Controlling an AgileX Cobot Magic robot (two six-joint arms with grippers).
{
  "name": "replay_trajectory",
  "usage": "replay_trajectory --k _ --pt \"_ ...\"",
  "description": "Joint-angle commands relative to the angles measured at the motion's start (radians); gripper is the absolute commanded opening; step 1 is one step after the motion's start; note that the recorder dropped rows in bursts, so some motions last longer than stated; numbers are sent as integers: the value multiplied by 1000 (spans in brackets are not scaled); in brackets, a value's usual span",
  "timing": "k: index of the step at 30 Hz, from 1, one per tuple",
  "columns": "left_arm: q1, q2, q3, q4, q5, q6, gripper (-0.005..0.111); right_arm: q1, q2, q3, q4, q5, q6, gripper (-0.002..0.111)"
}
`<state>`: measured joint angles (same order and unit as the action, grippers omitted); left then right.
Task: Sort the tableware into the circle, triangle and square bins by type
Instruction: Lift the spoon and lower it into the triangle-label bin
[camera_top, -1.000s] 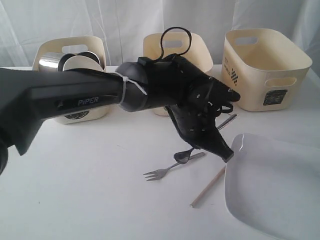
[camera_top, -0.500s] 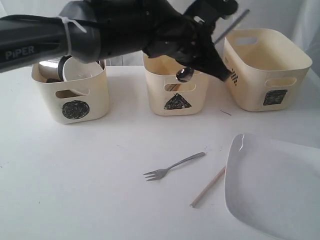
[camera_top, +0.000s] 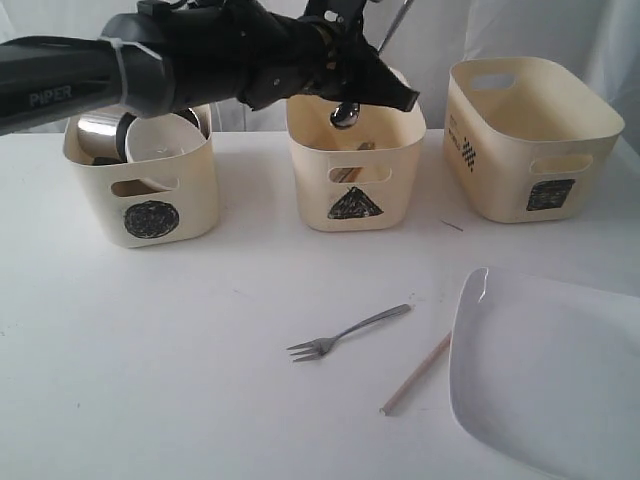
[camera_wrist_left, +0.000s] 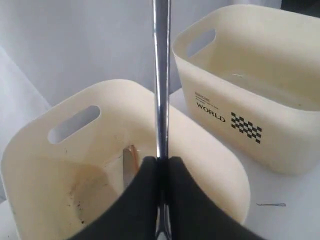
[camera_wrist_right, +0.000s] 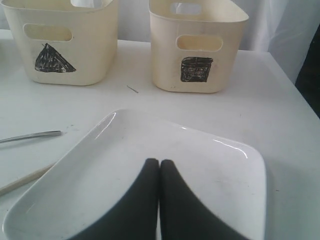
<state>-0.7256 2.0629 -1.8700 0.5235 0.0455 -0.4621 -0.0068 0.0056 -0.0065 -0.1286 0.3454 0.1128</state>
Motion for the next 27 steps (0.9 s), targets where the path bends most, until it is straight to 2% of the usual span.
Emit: replay_trajectory --k 1,13,27 --pt "5 38 -5 9 -109 -10 0 -3 -6 7 1 -2 -3 0" --pt "43 77 -5 9 -194 13 0 -3 -6 7 1 -2 -3 0" --pt "65 78 -5 9 -200 17 0 -3 -6 7 1 -2 -3 0"
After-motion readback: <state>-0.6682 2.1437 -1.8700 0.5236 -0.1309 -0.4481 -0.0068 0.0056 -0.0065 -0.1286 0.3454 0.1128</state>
